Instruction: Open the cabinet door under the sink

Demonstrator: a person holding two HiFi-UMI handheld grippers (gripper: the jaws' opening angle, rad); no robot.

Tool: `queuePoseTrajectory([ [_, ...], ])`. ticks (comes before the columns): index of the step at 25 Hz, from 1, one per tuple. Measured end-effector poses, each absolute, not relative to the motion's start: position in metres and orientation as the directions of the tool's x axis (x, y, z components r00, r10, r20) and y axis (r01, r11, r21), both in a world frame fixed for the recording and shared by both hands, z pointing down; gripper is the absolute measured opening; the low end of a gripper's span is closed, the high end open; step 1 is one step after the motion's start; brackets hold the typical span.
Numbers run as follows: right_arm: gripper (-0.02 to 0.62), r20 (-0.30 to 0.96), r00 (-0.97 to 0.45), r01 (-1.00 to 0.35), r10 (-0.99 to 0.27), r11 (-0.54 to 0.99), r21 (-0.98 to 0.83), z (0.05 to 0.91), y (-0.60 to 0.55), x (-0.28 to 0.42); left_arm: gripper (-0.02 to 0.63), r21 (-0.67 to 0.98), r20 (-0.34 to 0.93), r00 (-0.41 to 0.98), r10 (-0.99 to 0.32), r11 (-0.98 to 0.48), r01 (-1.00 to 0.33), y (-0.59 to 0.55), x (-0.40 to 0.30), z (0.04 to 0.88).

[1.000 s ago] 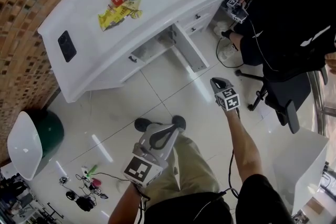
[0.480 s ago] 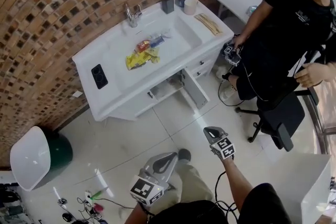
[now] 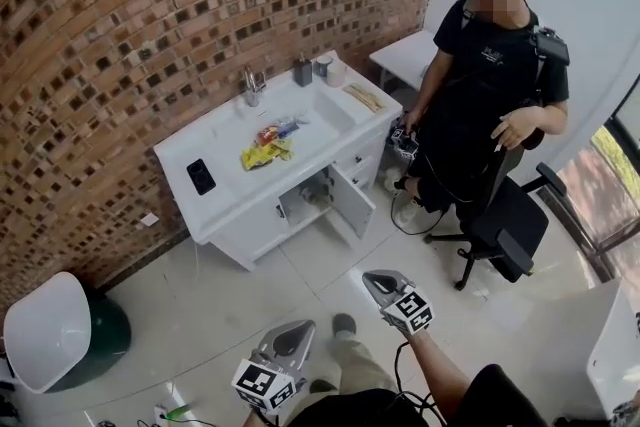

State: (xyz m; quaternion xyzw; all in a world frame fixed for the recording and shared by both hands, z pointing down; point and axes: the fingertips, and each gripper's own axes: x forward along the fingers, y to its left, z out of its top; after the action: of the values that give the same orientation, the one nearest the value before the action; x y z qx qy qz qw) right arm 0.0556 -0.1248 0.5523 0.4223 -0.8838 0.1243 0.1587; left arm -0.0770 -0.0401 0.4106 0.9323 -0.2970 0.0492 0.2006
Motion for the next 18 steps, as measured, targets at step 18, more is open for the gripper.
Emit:
queuePoseTrajectory([
  [18,-0.008,0.238,-0.740,-0.653,-0.629,0.757,-0.031,0.423,0.115,-0.059,0.015,0.353,0.182,0.732,-0.656,-0.651,-0.672,0.170,-0.157,0.407],
])
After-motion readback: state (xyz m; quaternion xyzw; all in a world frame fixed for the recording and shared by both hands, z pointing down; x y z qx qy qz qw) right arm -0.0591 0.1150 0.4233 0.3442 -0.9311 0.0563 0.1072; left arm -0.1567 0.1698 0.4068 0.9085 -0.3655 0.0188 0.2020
